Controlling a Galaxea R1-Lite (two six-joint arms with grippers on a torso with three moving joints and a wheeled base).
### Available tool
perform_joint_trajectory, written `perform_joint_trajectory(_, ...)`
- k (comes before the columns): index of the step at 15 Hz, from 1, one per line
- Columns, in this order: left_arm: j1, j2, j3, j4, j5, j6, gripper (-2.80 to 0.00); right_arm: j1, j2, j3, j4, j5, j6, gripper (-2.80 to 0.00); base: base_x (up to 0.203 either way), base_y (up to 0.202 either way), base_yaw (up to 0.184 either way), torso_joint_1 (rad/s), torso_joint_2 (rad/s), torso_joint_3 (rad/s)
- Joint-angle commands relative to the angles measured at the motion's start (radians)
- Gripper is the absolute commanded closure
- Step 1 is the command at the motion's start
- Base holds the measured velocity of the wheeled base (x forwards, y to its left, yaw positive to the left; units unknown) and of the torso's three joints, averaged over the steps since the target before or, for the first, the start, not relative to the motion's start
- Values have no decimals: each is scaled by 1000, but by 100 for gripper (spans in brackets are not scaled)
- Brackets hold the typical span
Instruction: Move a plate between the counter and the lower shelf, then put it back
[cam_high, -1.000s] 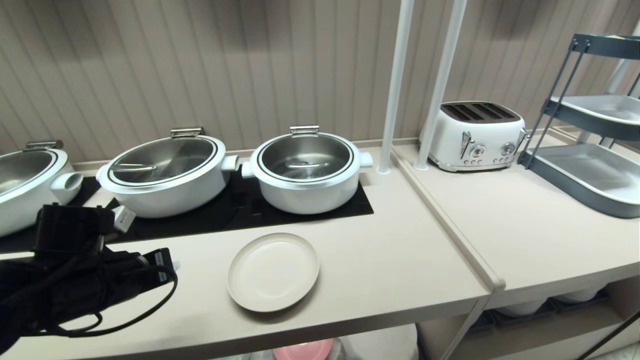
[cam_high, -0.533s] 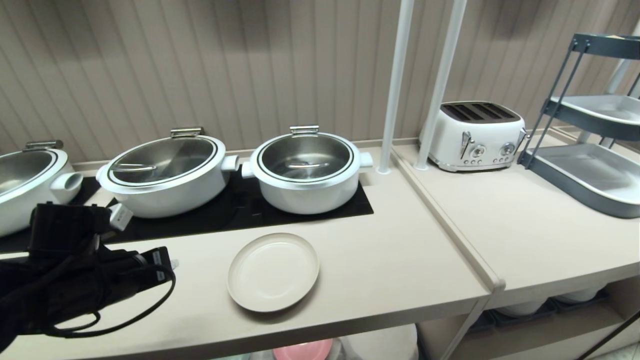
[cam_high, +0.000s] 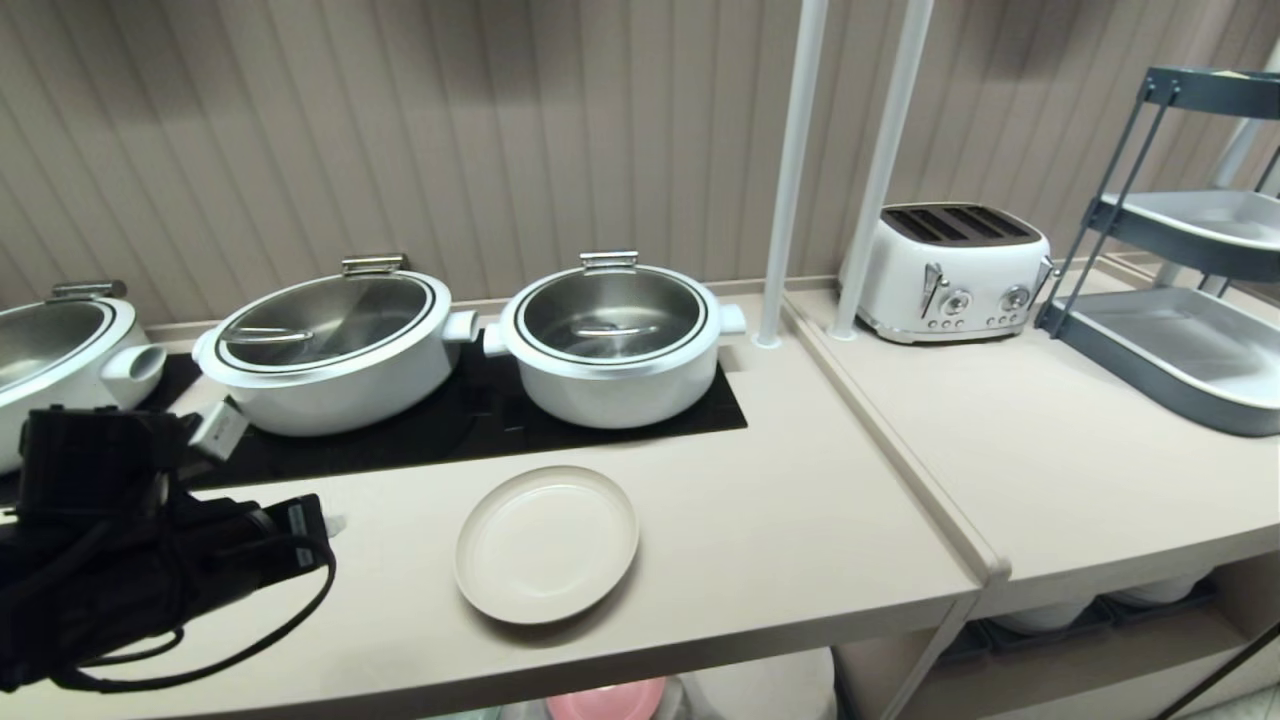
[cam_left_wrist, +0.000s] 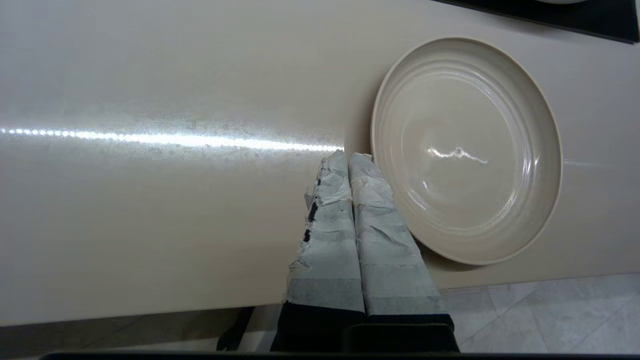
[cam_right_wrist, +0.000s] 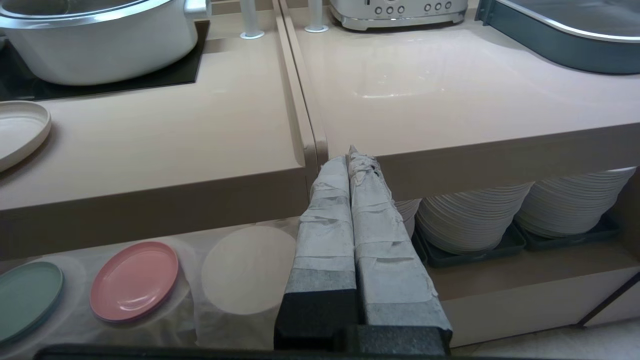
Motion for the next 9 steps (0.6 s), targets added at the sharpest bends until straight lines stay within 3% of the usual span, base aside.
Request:
perform_joint_trajectory(1, 14, -19, 5, -4, 0, -1, 0, 0, 0, 0, 0, -1, 0, 0, 0, 0, 0, 0, 0, 0)
perform_joint_trajectory(5, 34, -43, 11, -5, 1, 29, 0, 0, 0, 0, 0, 0, 0, 0, 0, 0, 0, 0, 0, 0)
perform_joint_trajectory(9, 33, -127, 110, -23, 2, 76, 0, 0, 0, 0, 0, 0, 0, 0, 0, 0, 0, 0, 0, 0)
